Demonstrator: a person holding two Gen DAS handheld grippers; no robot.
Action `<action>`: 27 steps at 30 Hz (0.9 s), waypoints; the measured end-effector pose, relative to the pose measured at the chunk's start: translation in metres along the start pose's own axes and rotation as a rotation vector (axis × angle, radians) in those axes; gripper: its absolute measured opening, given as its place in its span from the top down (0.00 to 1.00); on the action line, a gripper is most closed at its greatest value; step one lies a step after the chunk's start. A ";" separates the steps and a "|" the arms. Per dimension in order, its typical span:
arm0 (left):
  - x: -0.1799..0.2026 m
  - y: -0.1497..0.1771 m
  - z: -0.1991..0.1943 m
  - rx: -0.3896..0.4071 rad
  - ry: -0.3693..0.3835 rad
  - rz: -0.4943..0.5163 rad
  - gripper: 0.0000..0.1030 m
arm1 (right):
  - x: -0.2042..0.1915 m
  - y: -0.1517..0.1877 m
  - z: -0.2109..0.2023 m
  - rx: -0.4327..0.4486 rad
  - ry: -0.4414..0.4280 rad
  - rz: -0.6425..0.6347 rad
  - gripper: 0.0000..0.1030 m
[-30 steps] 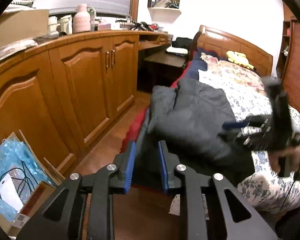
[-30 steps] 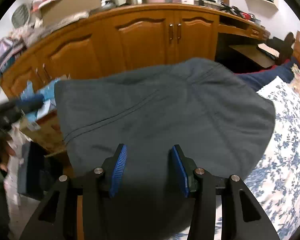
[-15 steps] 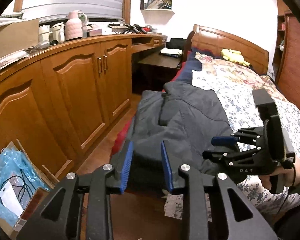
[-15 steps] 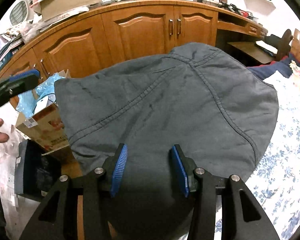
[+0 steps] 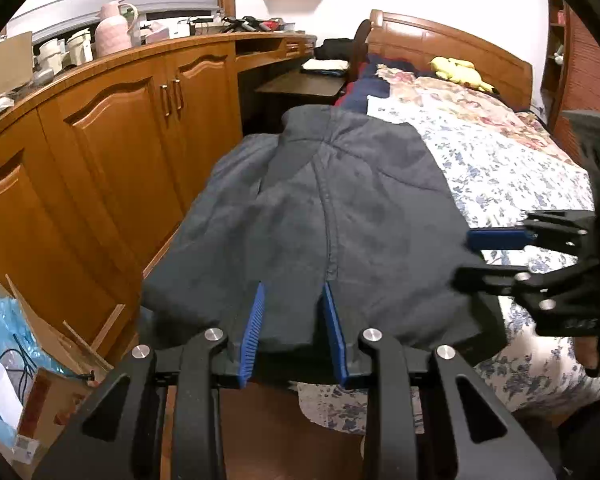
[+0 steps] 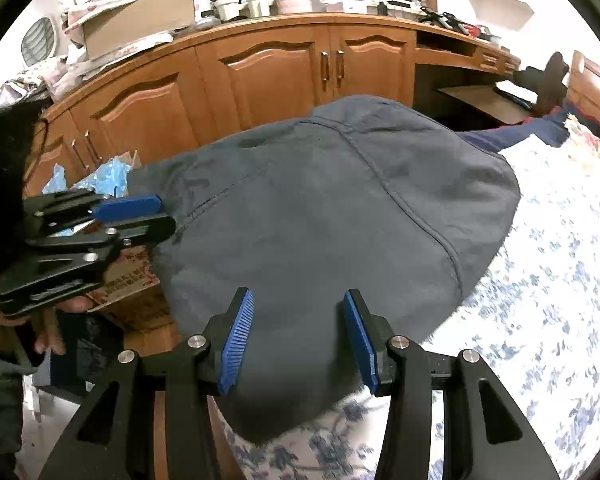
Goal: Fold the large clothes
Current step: 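Lower the folded jacket beside the bed and open the right tool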
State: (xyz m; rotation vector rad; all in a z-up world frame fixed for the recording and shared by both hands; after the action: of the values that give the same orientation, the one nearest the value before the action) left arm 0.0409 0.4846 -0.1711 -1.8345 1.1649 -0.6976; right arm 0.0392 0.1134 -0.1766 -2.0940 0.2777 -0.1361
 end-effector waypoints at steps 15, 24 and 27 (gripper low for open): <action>-0.039 0.024 0.036 -0.117 -0.174 -0.058 0.66 | 0.019 0.013 -0.083 0.072 0.007 0.043 0.53; -0.030 0.014 0.012 -0.080 -0.196 -0.064 0.66 | 0.029 0.018 -0.114 0.123 0.026 0.069 0.53; -0.021 0.003 0.000 -0.054 -0.180 -0.065 0.66 | 0.034 0.022 -0.122 0.130 0.041 0.081 0.53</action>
State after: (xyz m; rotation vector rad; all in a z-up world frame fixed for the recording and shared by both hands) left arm 0.0314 0.5028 -0.1738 -1.9445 1.0188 -0.5292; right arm 0.0440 -0.0074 -0.1332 -1.9494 0.3680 -0.1446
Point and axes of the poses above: each gripper's, at about its wrist camera, not at the fingertips, and z roughly the way its jaws point, x to its right, y to its underside, the point moved 8 cm from there along z, roughly the way its jaws point, and after that the axes turned 14 degrees about x, right-handed, at the moved point
